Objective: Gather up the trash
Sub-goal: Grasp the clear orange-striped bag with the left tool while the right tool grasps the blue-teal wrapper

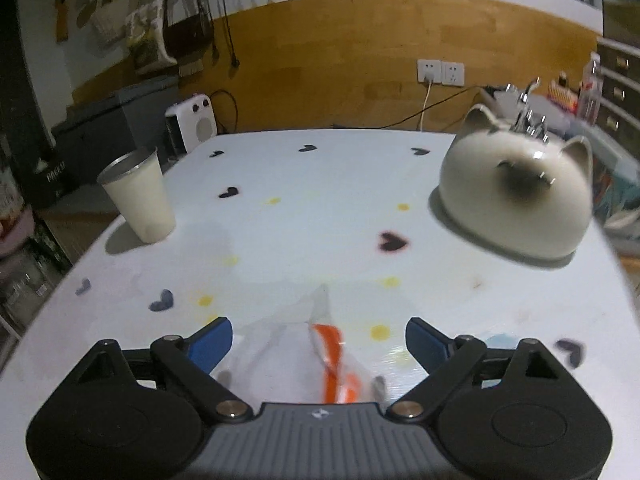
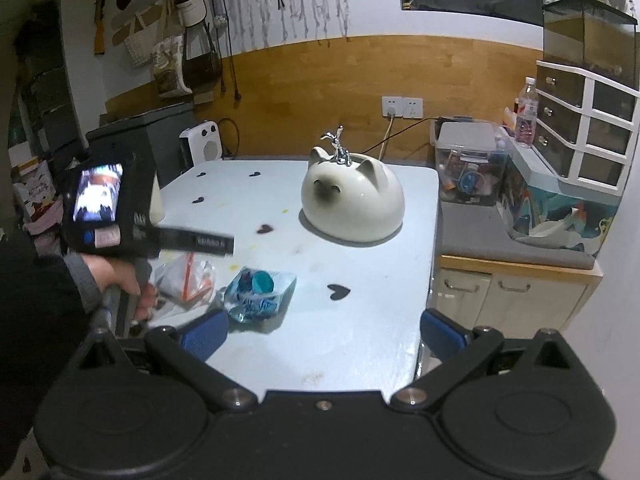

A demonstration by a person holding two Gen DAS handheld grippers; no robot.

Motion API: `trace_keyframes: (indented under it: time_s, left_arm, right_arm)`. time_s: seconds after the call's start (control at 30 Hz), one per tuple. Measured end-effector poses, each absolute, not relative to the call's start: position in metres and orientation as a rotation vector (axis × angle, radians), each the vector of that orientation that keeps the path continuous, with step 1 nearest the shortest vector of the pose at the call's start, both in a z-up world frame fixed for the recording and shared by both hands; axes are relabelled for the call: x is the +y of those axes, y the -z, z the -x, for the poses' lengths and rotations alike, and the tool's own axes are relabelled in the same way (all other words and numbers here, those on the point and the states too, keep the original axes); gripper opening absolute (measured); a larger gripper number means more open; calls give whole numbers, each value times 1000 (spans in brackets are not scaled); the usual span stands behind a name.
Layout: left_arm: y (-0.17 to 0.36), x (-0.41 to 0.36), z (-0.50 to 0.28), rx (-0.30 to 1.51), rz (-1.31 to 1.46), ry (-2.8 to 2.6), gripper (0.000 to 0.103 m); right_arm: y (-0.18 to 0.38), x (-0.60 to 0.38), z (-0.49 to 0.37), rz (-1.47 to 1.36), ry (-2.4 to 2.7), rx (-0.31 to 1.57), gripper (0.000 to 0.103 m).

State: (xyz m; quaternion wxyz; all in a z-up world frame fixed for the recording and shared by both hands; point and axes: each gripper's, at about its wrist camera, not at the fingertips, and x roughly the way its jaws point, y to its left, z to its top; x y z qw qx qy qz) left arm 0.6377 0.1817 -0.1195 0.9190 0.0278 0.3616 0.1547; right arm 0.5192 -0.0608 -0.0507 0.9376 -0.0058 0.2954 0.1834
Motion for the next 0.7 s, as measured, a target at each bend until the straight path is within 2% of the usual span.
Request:
trace_keyframes:
  time_s: [0.03,0.17,0.2,0.4,0.7]
  left_arm:
    - [122,185,-638,741,-70,-323,90]
    - [126,198,-628,746,-85,-310,72]
    - [126,199,-628,744,-99,-309,67]
    - [129,207,-613,731,-157,-268,60]
    - [129,223,-587,729,-186,-230,59]
  right_arm:
    - [52,-59,-524,11,-376,602,103]
    - [56,-45,-544,12,-387,592,101]
    - [58,-41,-550,10,-396,593,95]
    - [73,-10,-580,83,-404,581,80]
    - [104,30,-605,221,-417,605,59]
